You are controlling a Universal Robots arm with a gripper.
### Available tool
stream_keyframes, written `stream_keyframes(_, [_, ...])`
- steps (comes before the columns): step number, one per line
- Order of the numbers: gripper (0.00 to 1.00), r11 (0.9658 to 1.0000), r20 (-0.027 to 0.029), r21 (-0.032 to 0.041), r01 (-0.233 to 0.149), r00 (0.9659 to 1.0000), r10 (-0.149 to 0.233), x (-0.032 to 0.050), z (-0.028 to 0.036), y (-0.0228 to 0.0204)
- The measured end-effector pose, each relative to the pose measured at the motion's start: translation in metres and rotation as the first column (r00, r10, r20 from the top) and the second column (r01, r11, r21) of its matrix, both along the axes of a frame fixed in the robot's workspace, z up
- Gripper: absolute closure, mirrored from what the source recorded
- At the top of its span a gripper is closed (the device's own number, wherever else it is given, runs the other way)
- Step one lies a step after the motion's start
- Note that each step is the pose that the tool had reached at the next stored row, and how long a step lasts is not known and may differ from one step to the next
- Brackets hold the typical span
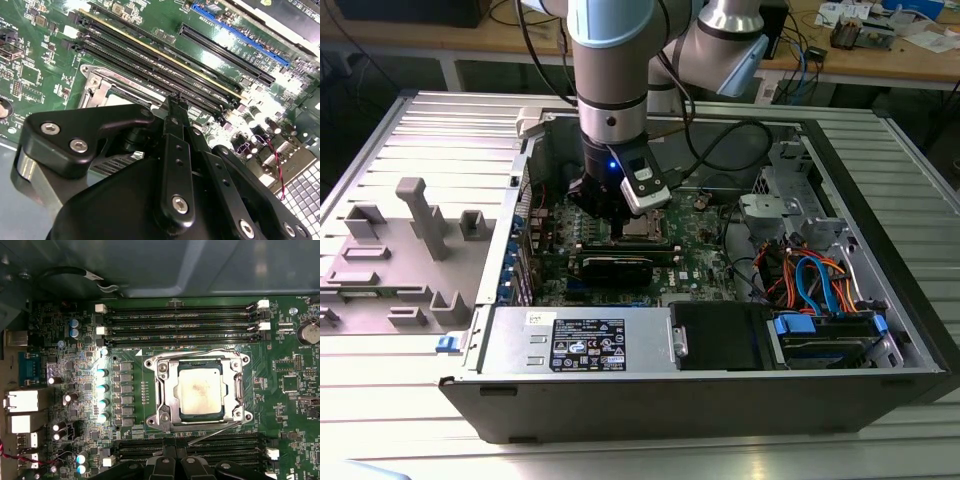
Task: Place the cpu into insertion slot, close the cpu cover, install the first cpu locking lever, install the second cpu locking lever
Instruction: 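Install the second cpu locking lever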
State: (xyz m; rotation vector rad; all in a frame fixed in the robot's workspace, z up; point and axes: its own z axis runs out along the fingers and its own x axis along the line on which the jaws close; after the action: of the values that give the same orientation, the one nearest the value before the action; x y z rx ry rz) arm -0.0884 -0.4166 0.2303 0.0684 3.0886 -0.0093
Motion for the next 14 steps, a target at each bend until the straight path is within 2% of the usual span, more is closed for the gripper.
stream_keyframes(14, [0.89, 1.0000, 0.0001, 0.0003, 0.000, 1.0000, 0.000, -0.0026, -0.0080, 0.0000])
